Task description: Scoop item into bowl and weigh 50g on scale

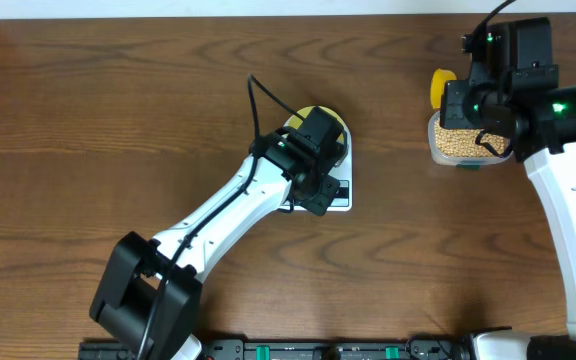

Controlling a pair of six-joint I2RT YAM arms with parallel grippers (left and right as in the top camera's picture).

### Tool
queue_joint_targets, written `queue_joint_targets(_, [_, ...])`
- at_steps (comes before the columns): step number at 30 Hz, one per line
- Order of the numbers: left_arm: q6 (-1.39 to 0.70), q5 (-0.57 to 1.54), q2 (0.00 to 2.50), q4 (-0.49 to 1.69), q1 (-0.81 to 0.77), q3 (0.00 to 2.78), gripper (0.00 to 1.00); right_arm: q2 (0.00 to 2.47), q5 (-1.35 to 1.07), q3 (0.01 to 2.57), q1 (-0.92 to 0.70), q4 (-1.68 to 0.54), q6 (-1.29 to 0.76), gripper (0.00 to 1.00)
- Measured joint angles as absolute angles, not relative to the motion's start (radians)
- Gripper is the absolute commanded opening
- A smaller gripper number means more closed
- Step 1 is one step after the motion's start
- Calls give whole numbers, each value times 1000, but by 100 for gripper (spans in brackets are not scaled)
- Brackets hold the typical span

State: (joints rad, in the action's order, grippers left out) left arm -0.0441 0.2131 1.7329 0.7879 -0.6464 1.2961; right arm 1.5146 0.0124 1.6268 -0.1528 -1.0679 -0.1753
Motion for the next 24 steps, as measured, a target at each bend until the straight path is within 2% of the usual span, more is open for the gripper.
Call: queue_joint_targets(24, [-14, 291, 1832, 690, -647, 1296, 43, 1515, 23, 1627, -141, -1074, -175, 1])
